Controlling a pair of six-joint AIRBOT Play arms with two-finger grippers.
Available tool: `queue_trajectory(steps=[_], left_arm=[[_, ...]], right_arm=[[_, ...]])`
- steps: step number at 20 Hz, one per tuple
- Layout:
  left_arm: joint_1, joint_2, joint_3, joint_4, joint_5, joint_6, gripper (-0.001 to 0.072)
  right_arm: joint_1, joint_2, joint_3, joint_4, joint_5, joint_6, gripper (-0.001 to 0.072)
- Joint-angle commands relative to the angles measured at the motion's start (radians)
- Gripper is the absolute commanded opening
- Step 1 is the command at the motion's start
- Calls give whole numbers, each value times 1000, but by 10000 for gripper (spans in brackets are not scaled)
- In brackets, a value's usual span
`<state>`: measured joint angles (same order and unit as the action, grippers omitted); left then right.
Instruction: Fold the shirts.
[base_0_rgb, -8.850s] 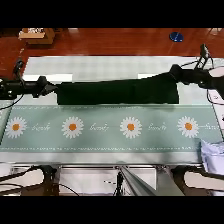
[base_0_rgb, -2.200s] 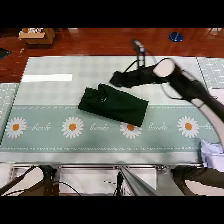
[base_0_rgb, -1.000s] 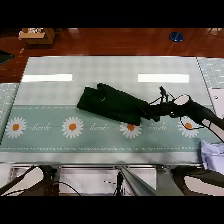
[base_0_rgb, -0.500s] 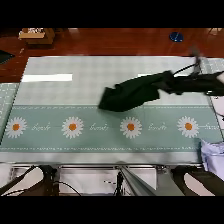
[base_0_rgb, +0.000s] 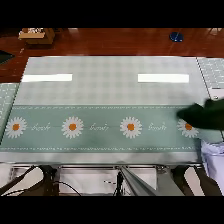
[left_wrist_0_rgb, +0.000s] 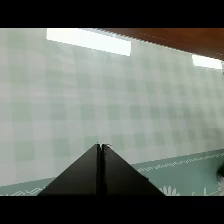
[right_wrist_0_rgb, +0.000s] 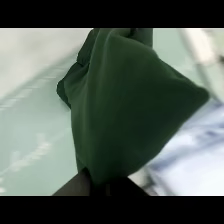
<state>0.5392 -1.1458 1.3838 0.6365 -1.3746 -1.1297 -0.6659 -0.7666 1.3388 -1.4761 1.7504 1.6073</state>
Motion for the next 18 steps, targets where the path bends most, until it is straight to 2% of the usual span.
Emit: queue_trajectory(steps=[1, 5, 10, 13, 18], left_arm=[[1, 0, 0, 0, 1, 2, 22], [1, -1, 0, 0, 1, 22, 21], [0, -29, 0, 0, 32, 22, 21], [1, -43, 0, 0, 40, 70, 21], [1, -50, 0, 1, 55, 86, 21]], right_arm=[[-147, 27, 18, -248, 106, -31, 27], [-183, 27, 9, -447, 107, -43, 27], [-183, 29, -158, -486, 107, -55, 27], [-199, 29, -313, -686, 107, -55, 28], [-407, 29, -536, -762, 108, -91, 28]])
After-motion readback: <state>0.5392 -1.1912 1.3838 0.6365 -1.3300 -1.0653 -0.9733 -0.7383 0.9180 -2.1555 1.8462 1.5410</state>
